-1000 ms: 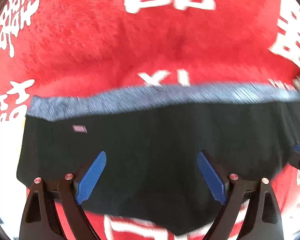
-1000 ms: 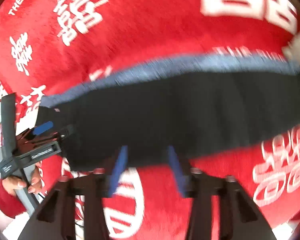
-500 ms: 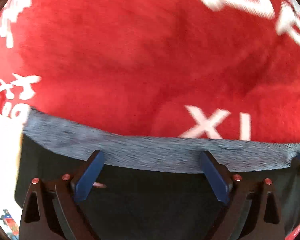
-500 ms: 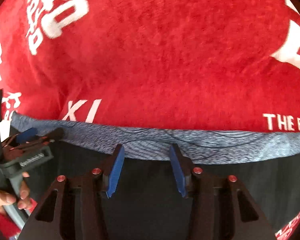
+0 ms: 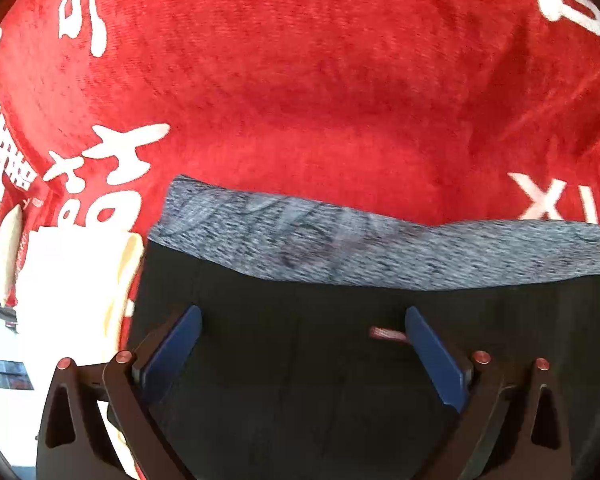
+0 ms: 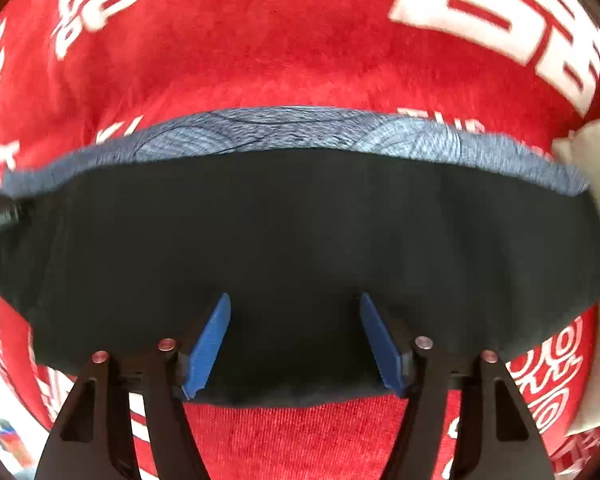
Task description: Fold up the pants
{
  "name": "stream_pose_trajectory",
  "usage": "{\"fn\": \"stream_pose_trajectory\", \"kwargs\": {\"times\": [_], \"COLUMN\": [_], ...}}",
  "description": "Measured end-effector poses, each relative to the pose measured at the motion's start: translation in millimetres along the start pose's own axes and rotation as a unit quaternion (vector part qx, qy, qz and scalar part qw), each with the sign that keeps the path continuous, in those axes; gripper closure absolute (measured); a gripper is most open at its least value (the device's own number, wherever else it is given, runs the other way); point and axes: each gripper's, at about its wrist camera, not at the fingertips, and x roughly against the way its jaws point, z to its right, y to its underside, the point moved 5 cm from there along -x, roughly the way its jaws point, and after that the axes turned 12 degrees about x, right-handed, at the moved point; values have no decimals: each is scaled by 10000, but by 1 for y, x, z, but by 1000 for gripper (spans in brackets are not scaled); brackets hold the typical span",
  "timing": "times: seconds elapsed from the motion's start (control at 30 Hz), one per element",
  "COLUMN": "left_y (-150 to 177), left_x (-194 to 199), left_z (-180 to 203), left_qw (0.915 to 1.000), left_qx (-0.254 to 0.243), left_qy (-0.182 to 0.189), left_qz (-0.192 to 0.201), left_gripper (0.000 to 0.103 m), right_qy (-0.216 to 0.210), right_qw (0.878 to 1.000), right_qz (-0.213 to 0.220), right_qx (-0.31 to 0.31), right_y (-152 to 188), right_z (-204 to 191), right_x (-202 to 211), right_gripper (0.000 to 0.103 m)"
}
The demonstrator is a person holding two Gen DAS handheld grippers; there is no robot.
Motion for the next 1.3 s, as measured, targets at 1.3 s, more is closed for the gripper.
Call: {"fn": "stream_pose_trajectory", "kwargs": {"times": [1.3], "left_y": [138], "left_x": [161], "left_z": [288], "left_qw": [9695], "left_qx": [-2165], "left_qy": [1110], "left_qz": [-308], "left_gripper": [1], "right_qy": [-338], "right_qw": [9686], "right_qz": [130], "right_qx": [-2459], "right_y": [145], "right_z": [165], "right_x": [72], "right_gripper": [27]}}
